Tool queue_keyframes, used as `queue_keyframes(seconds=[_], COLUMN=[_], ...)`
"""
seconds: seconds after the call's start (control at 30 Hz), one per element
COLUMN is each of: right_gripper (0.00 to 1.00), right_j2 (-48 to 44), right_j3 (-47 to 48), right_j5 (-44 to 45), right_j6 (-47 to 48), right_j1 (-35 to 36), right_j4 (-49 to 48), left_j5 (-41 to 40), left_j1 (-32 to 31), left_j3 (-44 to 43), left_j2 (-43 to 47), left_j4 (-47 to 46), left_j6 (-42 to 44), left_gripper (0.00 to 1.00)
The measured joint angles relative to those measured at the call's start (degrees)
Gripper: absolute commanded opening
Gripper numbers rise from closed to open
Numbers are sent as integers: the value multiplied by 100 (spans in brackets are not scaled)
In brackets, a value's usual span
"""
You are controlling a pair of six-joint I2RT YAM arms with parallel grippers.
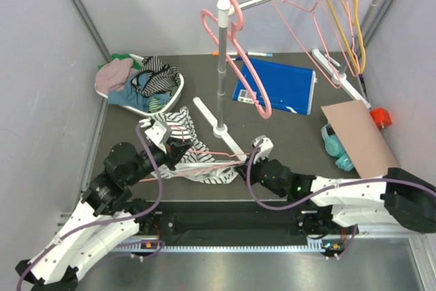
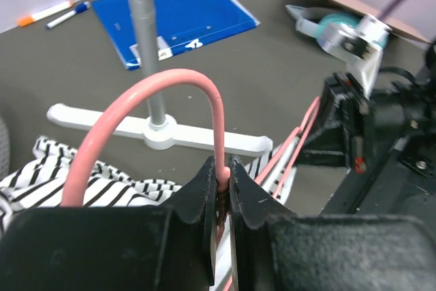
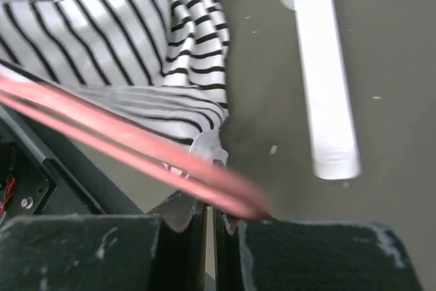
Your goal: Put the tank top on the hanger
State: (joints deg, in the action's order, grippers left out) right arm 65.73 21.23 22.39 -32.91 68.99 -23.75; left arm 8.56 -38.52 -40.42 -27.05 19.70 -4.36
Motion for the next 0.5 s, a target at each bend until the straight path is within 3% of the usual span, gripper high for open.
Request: queue_keyframes(seconds=[0.5], right_gripper=[0], right_j2=[-1934], right_j3=[-549], right_j5=[-492], right_j6=[-118], right_j1=[-1329], right_j4=[1029], left_j5=[487], left_j1=[-2], left_j3=[120], left_j2=[144], left_j4=[-166], left_j6=[50], left_gripper=[0])
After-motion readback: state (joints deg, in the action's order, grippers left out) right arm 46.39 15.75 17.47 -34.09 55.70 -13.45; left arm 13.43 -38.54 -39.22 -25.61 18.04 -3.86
